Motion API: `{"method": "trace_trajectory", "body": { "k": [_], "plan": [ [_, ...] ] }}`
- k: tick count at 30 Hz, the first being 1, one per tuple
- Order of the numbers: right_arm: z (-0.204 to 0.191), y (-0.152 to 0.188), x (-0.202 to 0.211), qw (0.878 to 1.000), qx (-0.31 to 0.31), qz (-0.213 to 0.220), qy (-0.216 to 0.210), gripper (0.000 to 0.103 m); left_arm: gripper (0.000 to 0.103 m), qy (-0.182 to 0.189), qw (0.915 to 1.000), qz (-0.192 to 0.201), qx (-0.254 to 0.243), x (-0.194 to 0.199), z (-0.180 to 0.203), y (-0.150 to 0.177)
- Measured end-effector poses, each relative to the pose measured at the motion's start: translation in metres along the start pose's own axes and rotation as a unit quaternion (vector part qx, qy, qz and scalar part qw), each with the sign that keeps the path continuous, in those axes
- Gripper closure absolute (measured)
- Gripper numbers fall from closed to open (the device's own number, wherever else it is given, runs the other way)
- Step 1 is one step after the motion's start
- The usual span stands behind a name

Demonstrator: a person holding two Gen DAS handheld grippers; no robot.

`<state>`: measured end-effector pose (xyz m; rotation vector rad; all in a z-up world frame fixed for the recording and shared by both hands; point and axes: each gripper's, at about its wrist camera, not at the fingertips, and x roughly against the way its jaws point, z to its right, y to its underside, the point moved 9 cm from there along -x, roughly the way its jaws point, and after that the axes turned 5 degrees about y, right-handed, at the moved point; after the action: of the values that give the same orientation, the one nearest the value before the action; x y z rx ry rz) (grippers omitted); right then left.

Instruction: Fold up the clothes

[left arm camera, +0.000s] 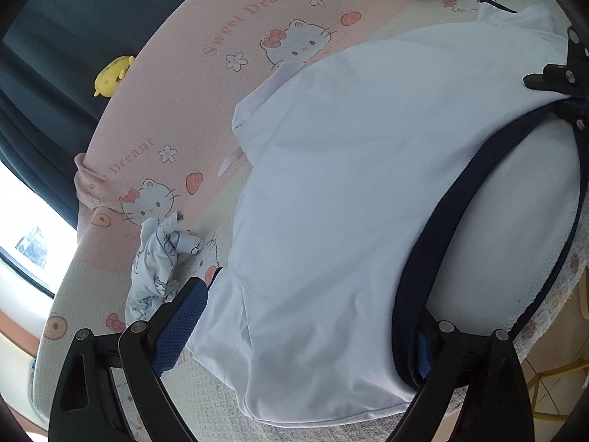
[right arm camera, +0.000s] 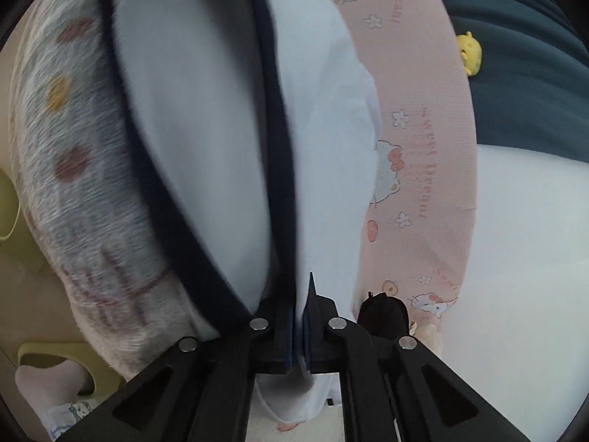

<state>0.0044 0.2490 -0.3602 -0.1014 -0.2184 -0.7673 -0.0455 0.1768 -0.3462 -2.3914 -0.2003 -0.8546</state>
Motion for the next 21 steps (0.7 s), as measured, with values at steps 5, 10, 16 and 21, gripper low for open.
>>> {"method": "trace_trajectory", "body": {
  "k": [5, 10, 16, 21],
  "plan": [
    [0.0, 0.0, -0.001, 1.0, 0.005, -0.002, -0.015, 0.096, 0.031, -0.008, 0.9991, 0.02, -0.037, 0.007, 0.014, -0.001],
    [0.0, 0.0, -0.001, 1.0, 0.01, -0.006, -0.013, 0.096, 0.051, 0.009, 0.9986, 0.026, -0.046, 0.009, 0.023, 0.0],
    [0.003, 0.002, -0.004, 1.0, 0.0, 0.003, -0.03, 0.096, 0.096, 0.06, 0.995, 0.038, -0.071, 0.012, 0.044, 0.003],
    [0.014, 0.003, -0.009, 0.997, -0.033, 0.007, -0.069, 0.097, 0.1, 0.09, 0.994, 0.016, -0.061, 0.012, 0.045, 0.0]
  ]
}}
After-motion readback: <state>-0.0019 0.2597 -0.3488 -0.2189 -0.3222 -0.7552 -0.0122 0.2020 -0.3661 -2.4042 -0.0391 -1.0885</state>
